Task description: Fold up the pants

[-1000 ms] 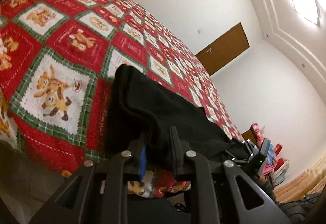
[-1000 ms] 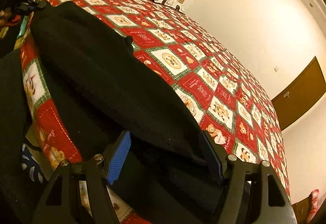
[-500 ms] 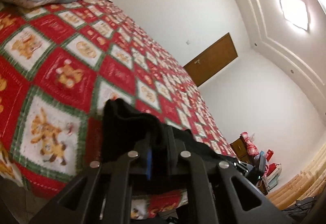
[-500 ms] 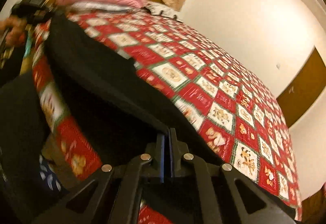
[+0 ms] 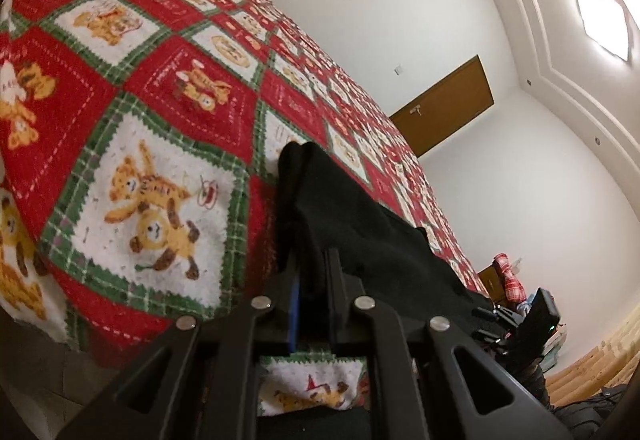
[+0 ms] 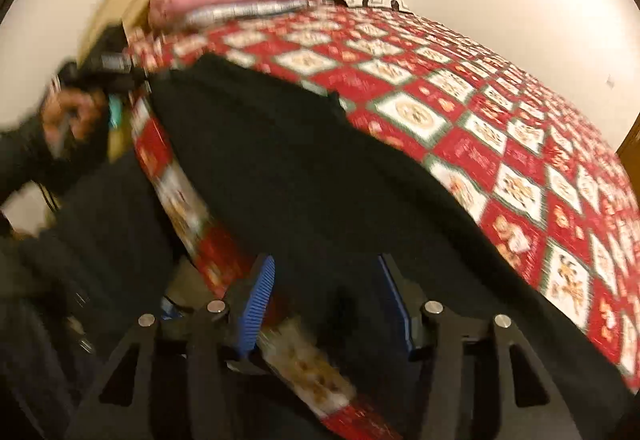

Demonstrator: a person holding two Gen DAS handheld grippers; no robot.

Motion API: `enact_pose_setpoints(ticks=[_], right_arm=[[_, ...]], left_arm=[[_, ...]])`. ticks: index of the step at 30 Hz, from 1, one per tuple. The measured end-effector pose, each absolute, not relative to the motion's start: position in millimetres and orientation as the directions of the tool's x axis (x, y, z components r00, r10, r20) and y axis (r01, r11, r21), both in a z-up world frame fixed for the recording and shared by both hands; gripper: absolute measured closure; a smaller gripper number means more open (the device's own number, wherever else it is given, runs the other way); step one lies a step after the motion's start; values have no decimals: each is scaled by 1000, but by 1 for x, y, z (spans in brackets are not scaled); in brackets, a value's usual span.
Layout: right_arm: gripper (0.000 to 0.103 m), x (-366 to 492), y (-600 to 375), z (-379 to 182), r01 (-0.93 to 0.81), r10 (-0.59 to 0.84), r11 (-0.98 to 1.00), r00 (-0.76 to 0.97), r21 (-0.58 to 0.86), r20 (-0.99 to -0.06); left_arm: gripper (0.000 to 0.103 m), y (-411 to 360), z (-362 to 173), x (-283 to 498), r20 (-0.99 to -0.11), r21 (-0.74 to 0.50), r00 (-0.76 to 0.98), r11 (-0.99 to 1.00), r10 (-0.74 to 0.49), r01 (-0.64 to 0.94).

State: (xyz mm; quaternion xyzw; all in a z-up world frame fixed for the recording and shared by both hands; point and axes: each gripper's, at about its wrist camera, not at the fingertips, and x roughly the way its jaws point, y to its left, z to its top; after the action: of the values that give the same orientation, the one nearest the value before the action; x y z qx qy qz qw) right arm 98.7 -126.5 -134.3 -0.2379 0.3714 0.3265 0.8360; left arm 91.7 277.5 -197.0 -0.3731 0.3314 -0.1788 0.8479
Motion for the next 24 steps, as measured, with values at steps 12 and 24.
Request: enact_pose_setpoints(ticks=[12,24], right_arm=[[56,206,-52,-129,-633,415,774,480,23,-773],[102,248,-29,-152,-616,426,778,366,128,-828]], left_arm=[[92,279,-199,86,-401,-767,728,638,-556,65],[92,269,-177,85,-419,-669,747,732,-516,130]])
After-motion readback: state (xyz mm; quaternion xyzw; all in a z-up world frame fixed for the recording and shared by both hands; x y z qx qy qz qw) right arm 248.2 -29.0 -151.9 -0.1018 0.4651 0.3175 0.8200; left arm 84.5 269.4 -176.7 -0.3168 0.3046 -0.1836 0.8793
